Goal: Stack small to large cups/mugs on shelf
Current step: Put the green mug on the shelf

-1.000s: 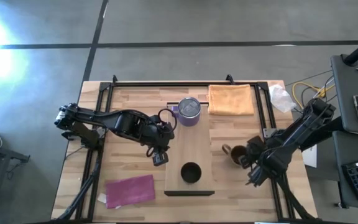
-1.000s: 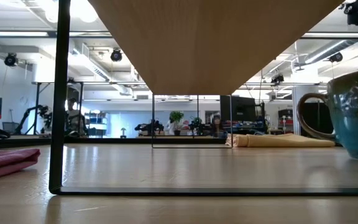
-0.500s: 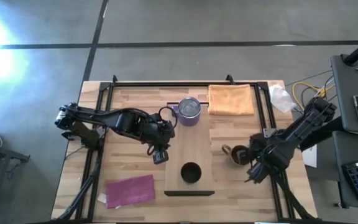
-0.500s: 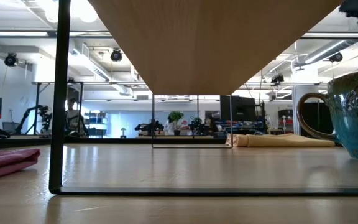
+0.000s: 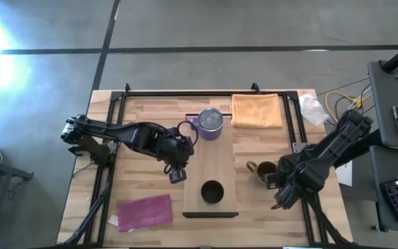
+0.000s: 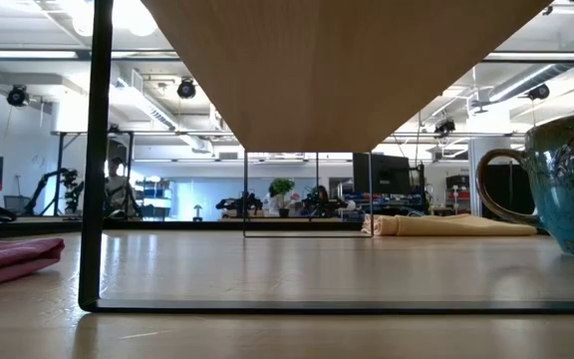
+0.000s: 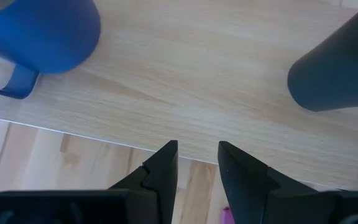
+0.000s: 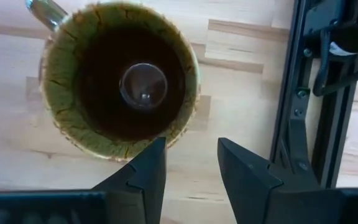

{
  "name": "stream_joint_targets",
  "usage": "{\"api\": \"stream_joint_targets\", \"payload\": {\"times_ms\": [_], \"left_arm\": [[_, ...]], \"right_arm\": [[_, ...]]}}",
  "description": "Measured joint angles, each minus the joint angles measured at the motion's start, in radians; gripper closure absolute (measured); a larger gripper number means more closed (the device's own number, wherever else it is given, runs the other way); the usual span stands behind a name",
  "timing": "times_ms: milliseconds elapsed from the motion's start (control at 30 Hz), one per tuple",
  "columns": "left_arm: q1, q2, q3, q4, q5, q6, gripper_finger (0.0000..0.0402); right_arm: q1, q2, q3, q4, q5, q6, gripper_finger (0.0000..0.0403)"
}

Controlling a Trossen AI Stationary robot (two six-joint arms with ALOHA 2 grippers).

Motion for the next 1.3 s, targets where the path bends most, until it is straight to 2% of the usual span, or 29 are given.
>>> {"api": "stream_joint_targets", "payload": {"times_ms": [167,667,833,1067,1300], "left_arm": [[0.000,0.000,-0.017,-0.001,-0.001,0.017,0.0301],[0.000,0.000,-0.047,-0.002,-0.004,0.041,0.0301],[0.000,0.000,-0.046,-0.007,-0.004,0.052,0.0301],[0.000,-0.001,-0.046,-0.009,-0.004,0.053,0.0301],[0.000,-0.002,-0.046,-0.015,-0.003,0.050,0.0301]], "right_arm": [[-0.013,0.037,-0.038,0.046,0.000,0.000,0.0266],[-0.041,0.042,-0.184,0.146,0.016,-0.001,0.0270],[-0.040,0.042,-0.235,0.199,0.015,-0.014,0.0299],[-0.042,0.034,-0.254,0.203,0.030,-0.042,0.0368],[-0.083,0.019,-0.257,0.194,0.101,-0.100,0.0371]]}}
